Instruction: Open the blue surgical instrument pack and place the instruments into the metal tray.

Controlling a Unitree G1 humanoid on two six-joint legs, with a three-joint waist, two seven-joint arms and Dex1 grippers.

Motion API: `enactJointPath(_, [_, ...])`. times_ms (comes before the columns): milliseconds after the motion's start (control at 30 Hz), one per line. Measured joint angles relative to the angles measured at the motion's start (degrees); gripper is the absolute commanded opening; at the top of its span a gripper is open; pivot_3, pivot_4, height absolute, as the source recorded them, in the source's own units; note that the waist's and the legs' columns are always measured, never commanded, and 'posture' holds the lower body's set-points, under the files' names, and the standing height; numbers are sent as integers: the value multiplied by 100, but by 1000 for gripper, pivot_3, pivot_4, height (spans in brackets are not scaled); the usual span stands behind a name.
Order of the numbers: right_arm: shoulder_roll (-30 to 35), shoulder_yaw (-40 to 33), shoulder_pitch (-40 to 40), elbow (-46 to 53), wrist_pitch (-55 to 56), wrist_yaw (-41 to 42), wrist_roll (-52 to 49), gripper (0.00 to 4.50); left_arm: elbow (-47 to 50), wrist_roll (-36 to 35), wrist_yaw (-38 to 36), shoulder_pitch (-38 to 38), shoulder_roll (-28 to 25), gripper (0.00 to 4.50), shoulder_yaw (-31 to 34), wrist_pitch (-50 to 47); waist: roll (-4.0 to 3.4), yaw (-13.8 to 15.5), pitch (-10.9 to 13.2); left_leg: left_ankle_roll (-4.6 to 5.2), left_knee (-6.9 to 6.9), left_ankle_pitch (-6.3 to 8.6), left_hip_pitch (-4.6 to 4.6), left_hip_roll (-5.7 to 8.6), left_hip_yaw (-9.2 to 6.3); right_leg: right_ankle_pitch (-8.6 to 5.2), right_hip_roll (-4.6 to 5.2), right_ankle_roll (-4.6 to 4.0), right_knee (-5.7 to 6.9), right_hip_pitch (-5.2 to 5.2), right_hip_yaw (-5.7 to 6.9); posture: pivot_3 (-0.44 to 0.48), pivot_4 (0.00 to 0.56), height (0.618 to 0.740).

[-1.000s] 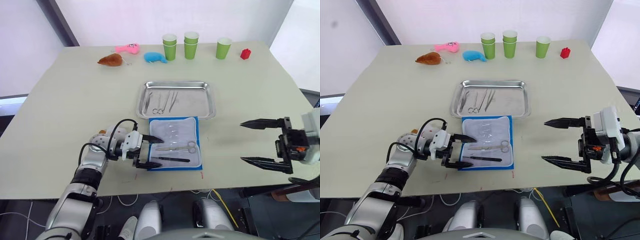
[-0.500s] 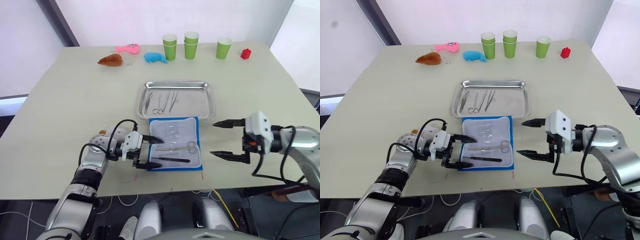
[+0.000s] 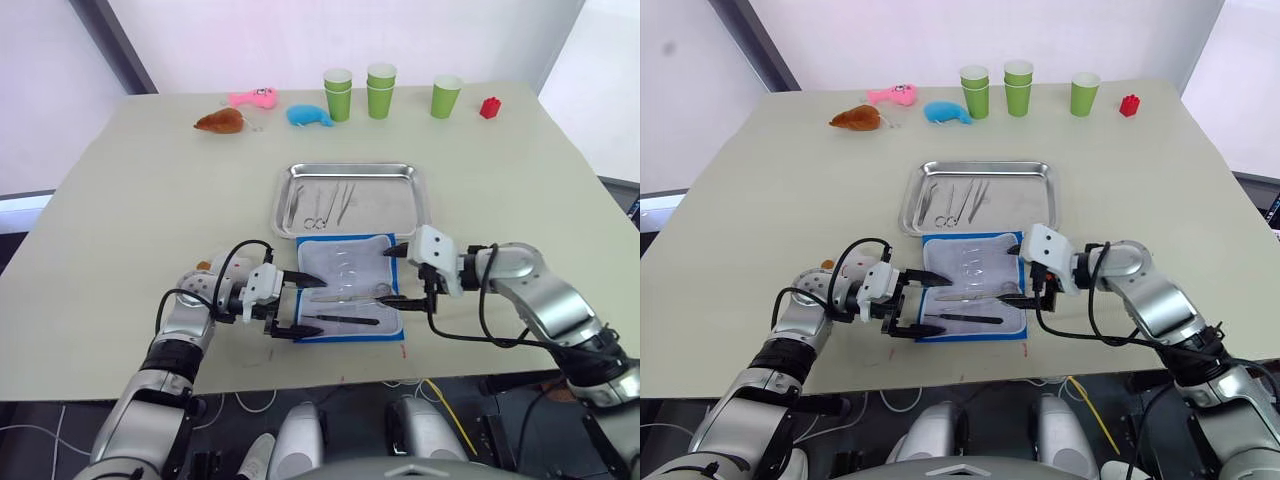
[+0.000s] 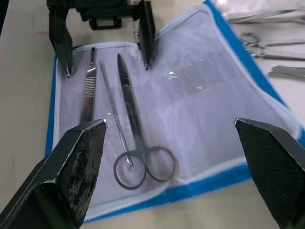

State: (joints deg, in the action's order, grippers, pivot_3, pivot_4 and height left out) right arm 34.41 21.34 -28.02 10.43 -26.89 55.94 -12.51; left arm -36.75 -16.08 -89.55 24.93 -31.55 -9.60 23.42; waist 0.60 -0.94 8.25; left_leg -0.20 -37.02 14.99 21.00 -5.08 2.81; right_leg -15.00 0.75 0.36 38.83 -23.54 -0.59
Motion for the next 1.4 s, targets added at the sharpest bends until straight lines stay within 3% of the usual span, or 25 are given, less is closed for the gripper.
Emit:
enactJointPath(633, [-539,428,-343,-759,-178,34,798,4500,-104,-18,-15,64,151,4458,6,-45,-9,19,-6,0,-2,0,10,21,-1,-1,2,4,-2,-1,-34,0,150,740])
enactJointPath(767, [-515,535,-390,-764,-169,111,950,3251,-94,-18,-15,51,156,4500,6,-45,-15,19,-10,0,-2,0,12,24,-2,-1,3,5,-4,-1,-35,0,150,740])
enactJointPath(833, [-505,618,-391,-738,-140,199,999,2108,-79,-19,-14,34,151,4500,7,-46,-19,15,-15,0,-2,0,12,24,-2,-2,2,6,-5,-1,-35,0,150,740])
enactJointPath(867, [-493,659,-390,-717,-131,233,1009,1991,-75,-19,-14,29,150,4500,7,-46,-19,15,-16,0,-2,0,12,24,-2,-2,2,7,-5,-1,-36,0,150,740])
enactJointPath(900, [-481,713,-384,-676,-128,287,1023,1140,-70,-18,-14,23,148,4500,7,-46,-20,11,-17,0,-2,0,11,24,-2,-5,2,12,-5,-1,-36,0,150,740])
enactJointPath(933, [-480,724,-378,-666,-131,309,1024,984,-70,-18,-13,22,148,4500,7,-46,-19,9,-18,0,-2,0,11,24,-2,-7,2,16,-5,0,-36,0,150,740])
enactJointPath(1267, [-424,812,-371,-518,-197,379,1190,984,-95,5,-13,38,188,4500,7,-50,-26,16,-28,1,-1,1,12,26,-4,-9,4,19,-9,0,-36,0,150,740])
enactJointPath(1367, [-417,831,-376,-461,-317,463,1198,105,-105,12,-14,45,199,4500,7,-50,-26,19,-31,1,-1,1,12,28,-4,-9,5,19,-9,1,-36,0,150,740])
enactJointPath(1400, [-401,846,-376,-429,-342,492,1198,47,-109,14,-14,46,199,4500,7,-50,-26,19,-32,1,-1,1,12,28,-4,-9,5,19,-10,1,-36,0,150,740])
